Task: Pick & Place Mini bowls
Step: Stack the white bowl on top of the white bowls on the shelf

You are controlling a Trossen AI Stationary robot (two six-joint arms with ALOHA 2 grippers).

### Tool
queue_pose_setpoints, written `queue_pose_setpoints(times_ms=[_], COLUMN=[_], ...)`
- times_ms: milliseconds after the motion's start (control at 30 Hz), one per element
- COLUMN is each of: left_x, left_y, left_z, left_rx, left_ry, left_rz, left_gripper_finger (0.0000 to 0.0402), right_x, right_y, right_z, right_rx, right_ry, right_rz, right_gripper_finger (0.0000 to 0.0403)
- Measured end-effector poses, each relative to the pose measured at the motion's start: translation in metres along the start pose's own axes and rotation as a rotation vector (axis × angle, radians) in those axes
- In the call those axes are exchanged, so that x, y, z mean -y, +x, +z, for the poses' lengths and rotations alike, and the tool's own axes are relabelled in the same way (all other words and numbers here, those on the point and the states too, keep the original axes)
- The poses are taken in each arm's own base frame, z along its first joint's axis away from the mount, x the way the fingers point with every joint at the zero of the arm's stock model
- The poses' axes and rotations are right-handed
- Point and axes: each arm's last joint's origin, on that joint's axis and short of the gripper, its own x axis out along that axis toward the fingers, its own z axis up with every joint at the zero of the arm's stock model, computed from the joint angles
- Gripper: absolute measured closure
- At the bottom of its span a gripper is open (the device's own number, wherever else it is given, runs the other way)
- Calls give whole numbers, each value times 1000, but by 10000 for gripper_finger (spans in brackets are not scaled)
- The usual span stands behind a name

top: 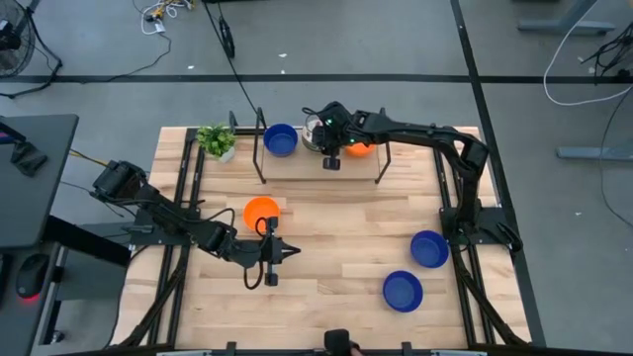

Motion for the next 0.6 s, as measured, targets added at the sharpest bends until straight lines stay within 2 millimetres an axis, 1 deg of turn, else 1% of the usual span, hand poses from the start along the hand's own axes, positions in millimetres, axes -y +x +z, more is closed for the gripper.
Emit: queue_pose_setpoints(times_ms=[133, 267, 367, 533, 600], left_x=[0, 0, 0, 0, 0], left_y=[0, 0, 0, 0, 0], left_z=[0, 0, 0, 0, 0], left_rx=[-1, -1, -1, -1, -1], left_ry=[0, 1, 0, 0, 0], left_rz=[0, 0, 0, 0, 0], left_gripper_finger=[396, 396, 396, 396, 396], right_x=[0, 1, 1, 3, 4], right_y=[-12, -21, -21, -15, -14], right_z=[3, 6, 5, 1, 1], right_rx=[24, 48, 36, 15, 26], right_ry=[-16, 8, 33, 67, 67], right_rz=[22, 13, 21, 25, 19], right_gripper_finger=[284, 296, 319, 381, 396])
